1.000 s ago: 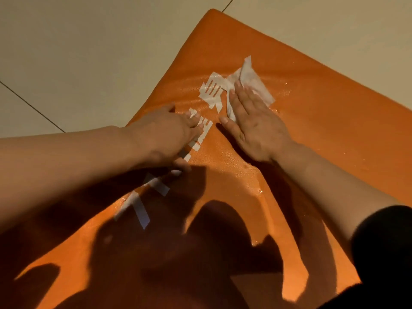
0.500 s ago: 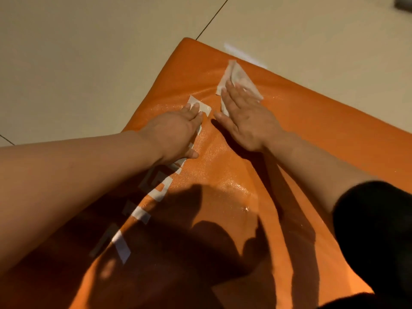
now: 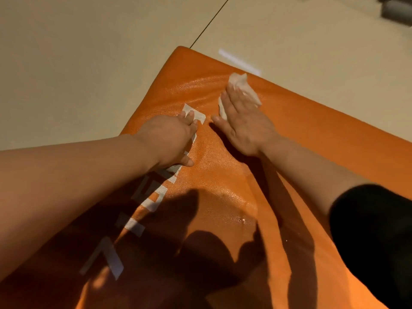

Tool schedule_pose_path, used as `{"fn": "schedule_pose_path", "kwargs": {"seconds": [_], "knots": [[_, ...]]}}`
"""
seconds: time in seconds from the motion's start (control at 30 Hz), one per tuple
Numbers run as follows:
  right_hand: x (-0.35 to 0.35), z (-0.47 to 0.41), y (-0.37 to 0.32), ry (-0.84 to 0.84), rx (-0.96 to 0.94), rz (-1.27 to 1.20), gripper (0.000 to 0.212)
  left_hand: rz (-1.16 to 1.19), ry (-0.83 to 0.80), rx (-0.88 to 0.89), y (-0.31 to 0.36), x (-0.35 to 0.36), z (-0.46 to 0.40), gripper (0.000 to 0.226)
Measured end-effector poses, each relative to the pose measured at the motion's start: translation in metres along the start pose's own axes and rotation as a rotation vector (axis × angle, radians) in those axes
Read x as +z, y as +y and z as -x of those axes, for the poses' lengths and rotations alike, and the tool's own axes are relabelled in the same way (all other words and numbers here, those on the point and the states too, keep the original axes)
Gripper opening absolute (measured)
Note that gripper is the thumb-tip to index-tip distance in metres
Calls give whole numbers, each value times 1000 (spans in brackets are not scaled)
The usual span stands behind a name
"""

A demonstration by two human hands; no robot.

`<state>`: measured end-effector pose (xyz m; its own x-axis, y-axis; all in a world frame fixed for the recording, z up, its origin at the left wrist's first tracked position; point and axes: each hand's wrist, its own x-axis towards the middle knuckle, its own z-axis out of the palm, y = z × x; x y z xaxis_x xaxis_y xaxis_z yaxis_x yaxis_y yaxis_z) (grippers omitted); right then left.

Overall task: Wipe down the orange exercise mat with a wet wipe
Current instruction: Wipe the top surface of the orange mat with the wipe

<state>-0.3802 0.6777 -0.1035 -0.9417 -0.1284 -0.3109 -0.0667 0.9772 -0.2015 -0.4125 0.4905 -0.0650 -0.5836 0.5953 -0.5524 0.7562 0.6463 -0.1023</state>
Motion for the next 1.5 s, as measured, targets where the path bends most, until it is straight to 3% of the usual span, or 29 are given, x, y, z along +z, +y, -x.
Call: {"fn": "schedule_pose_path", "kwargs": {"seconds": [0.1, 0.33, 0.57, 0.67, 0.8, 0.97, 1.17, 1.33, 1.5], "knots": [[-10, -21, -1, -21, -17, -20, 73, 24, 20, 5, -3, 1, 4, 96], [12, 40, -6, 12, -57, -68, 84, 22, 35, -2, -4, 3, 4, 96], [-12, -58, -15, 60, -134, -90, 69, 71, 192, -41, 0, 3, 4, 67], [-11, -60, -3, 59, -154, -25, 68, 89, 189, -50, 3, 5, 4, 68], [-10, -33, 18, 66, -78, -7, 71, 114, 182, -53, 1, 7, 6, 72], [-10, -4, 23, 45, 24, -13, 69, 193, 222, -87, 6, 11, 2, 55], [-14, -34, 6, 45, -25, 30, 65, 240, 456, -53, 16, 12, -5, 48], [-23, -67, 5, 1, -52, 117, 62, 224, 356, -26, 29, 6, -18, 59], [-15, -47, 17, 84, -28, 78, 69, 245, 335, -16, 35, 9, -16, 60]]}}
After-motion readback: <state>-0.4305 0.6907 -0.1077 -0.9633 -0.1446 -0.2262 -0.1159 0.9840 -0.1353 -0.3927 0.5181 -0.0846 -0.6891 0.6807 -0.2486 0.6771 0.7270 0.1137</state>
